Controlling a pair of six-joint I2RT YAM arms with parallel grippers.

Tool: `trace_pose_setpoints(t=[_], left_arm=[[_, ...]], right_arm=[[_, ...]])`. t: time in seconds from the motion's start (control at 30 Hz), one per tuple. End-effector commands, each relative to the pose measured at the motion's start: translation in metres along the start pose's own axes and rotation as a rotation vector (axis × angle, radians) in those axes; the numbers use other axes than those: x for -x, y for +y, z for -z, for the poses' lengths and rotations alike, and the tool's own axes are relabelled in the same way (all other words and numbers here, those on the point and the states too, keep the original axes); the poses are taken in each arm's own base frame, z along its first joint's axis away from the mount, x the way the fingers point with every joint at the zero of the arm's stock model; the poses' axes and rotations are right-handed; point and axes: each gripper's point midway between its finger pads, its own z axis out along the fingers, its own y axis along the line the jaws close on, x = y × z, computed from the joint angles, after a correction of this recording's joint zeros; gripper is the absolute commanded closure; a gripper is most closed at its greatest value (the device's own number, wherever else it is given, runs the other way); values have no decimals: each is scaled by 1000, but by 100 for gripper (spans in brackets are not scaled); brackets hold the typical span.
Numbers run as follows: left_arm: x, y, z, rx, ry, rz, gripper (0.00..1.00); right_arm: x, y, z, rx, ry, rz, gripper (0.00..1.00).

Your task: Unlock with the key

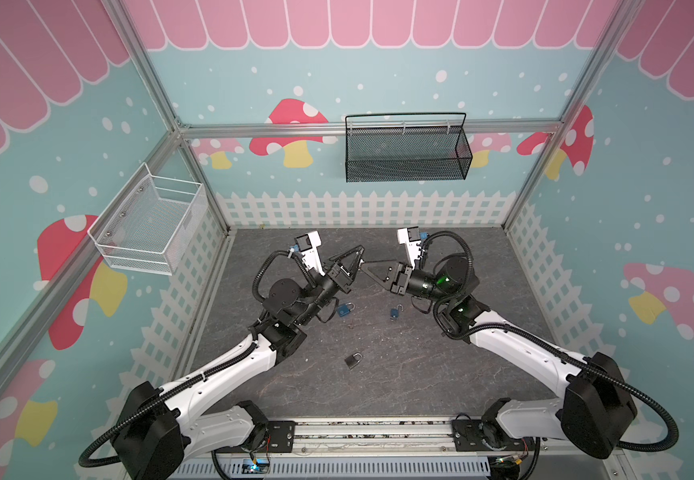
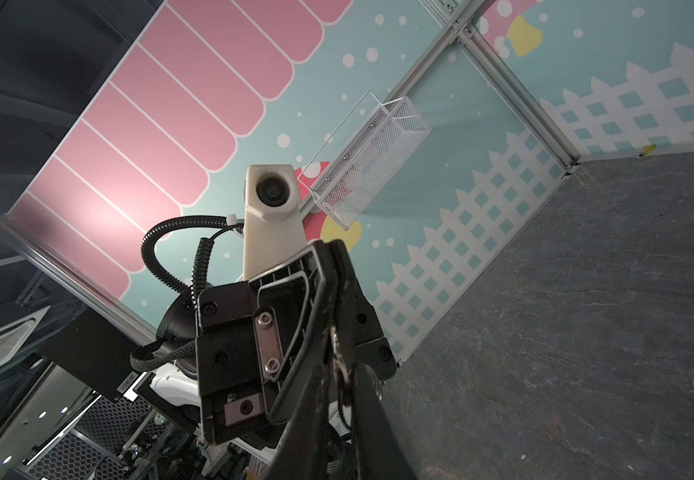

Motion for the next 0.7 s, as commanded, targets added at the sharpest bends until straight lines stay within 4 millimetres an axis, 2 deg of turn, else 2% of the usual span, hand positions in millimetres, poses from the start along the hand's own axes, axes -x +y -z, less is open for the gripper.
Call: trace_pose_setpoints(t=[0.0, 0.2, 0.37, 0.43, 0.6, 0.67], left_arm=[[-1, 1, 1, 5, -7, -2, 100], [-3, 4, 1, 23, 0, -1, 100], [-2, 6, 2, 44, 5, 3, 100], [-2, 7, 1, 55, 13, 9, 92], [0, 3, 4, 51, 12, 46, 61], [5, 4, 9, 77, 12, 53, 53]], right_arm=[[5, 6, -2, 24, -20, 25, 92], [6, 0, -2, -20, -20, 58, 100], [9, -4, 0, -73, -24, 104, 100], [11, -5, 1, -97, -25, 130, 100], [17, -10, 4, -181, -18, 234, 100], [20, -16, 7, -245, -8, 294, 100]])
